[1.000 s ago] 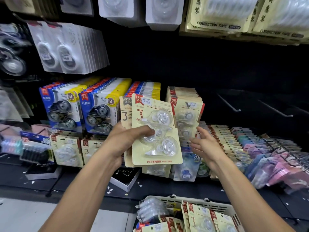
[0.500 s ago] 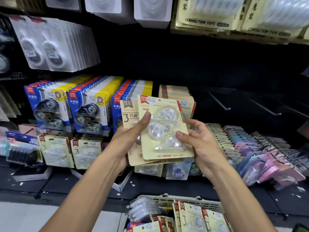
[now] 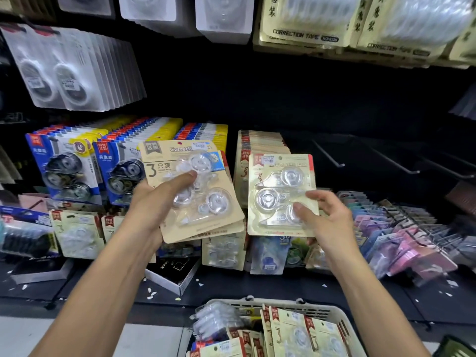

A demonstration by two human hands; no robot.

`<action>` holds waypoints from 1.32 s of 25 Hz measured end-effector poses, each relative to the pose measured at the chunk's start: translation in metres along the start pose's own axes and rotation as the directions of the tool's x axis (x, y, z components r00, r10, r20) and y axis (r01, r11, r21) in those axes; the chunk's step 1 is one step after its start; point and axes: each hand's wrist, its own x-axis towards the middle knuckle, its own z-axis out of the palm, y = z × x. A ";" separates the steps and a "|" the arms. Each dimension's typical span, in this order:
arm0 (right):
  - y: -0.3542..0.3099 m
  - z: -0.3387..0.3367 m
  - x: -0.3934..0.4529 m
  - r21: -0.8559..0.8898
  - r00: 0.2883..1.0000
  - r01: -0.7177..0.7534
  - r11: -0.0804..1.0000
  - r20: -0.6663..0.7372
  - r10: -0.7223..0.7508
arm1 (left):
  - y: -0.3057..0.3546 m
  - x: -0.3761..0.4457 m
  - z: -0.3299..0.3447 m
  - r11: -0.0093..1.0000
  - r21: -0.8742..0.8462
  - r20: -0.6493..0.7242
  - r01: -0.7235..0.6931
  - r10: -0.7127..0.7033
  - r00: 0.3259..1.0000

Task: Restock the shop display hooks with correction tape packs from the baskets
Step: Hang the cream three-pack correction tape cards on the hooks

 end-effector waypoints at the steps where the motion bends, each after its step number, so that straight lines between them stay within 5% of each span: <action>1: 0.002 0.001 0.001 -0.041 1.000 0.013 0.999 0.018 -0.012 | 0.002 0.001 -0.002 1.000 -0.012 0.007 -0.007 0.007 1.000; 5: 0.008 0.014 0.001 -0.053 1.000 0.002 0.999 0.020 -0.001 | 0.001 0.000 -0.001 0.999 0.010 0.021 -0.040 0.040 0.999; 16: 0.011 0.020 0.002 0.010 0.958 -0.045 0.999 -0.285 0.046 | -0.003 0.004 -0.004 0.998 0.037 0.034 -0.055 0.054 0.998; 20: 0.012 0.023 0.000 -0.128 0.987 -0.018 0.992 -0.159 -0.002 | -0.006 0.004 -0.003 0.995 0.051 0.044 -0.082 0.080 0.996; 27: 0.009 0.018 0.007 0.267 0.926 -0.355 0.896 0.231 0.298 | -0.009 0.003 -0.001 0.993 0.073 0.071 -0.090 0.084 0.994; 30: 0.017 0.017 0.008 0.331 0.913 -0.401 0.854 0.223 0.342 | -0.011 0.004 0.002 0.995 0.075 0.068 -0.065 0.060 0.996; 33: 0.010 0.022 0.000 0.173 0.935 -0.338 0.925 0.170 0.310 | -0.014 0.002 0.007 0.995 0.074 0.080 -0.064 0.058 0.995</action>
